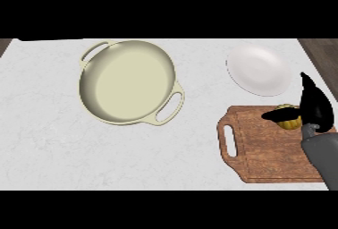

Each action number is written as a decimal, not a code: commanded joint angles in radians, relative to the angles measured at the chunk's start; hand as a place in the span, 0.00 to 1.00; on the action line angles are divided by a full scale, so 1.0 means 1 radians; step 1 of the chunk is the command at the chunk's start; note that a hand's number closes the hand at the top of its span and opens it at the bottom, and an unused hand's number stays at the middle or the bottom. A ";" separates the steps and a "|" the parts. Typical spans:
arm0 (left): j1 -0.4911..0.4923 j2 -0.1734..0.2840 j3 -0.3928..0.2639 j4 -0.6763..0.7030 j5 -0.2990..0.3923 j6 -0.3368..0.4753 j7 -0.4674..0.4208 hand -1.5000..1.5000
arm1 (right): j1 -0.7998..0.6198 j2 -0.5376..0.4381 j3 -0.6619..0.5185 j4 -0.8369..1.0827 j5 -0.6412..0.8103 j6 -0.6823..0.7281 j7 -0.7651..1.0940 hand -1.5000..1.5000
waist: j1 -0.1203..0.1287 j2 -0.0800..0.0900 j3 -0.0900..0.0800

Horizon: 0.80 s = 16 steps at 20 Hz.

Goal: Pick the squash from the cutting board and place it in the pot

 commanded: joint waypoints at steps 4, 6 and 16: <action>-0.295 -0.052 0.080 -0.050 -0.068 0.007 -0.097 0.50 | -0.012 0.011 0.042 0.050 0.023 0.098 0.159 0.00 | -0.017 -0.003 0.007; -0.303 -0.049 0.090 -0.029 -0.062 0.004 -0.119 0.50 | -0.023 -0.016 0.026 0.046 0.021 0.114 0.172 0.00 | -0.023 -0.008 0.006; -0.315 -0.038 0.072 -0.022 -0.040 0.029 -0.131 0.50 | -0.025 -0.007 0.039 -0.043 0.038 0.101 0.190 0.00 | -0.051 -0.015 0.010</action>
